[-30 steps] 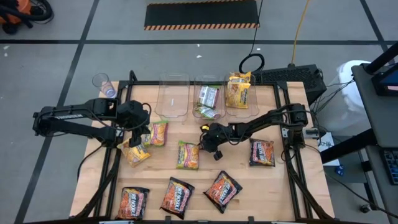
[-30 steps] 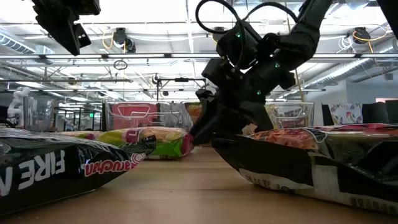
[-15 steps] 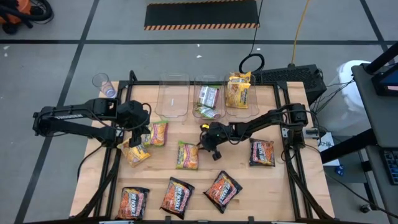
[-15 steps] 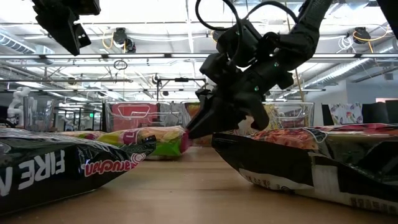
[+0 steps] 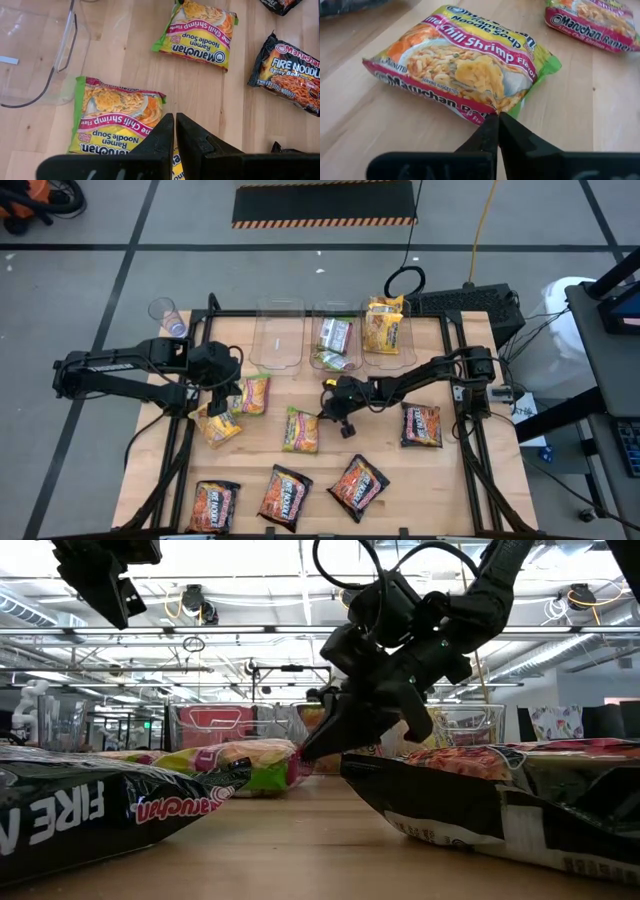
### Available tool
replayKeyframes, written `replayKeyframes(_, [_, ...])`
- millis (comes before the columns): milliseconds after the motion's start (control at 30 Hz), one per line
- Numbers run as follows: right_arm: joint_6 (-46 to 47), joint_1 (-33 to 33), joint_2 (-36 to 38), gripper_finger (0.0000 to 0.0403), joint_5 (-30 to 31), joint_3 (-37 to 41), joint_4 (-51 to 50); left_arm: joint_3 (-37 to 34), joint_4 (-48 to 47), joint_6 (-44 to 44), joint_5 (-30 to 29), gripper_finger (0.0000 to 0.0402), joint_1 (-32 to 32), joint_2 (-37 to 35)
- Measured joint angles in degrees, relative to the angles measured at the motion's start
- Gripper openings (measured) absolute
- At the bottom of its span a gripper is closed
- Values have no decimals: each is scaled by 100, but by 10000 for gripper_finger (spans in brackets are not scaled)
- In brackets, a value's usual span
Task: Sort Maruchan noodles
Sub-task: Put the green noodle pack into the center transparent bin
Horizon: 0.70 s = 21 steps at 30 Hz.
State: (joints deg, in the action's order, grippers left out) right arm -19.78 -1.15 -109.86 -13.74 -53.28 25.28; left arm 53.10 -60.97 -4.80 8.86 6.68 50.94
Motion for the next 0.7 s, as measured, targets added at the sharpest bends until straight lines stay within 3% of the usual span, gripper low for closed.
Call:
replayKeyframes(333, [1022, -141, 0, 0, 31, 0, 340, 0, 3, 0, 0, 24, 0, 0])
replayKeyframes(700, [1151, -179, 422, 0, 24, -175, 453, 0, 81, 17, -2, 24, -4, 1])
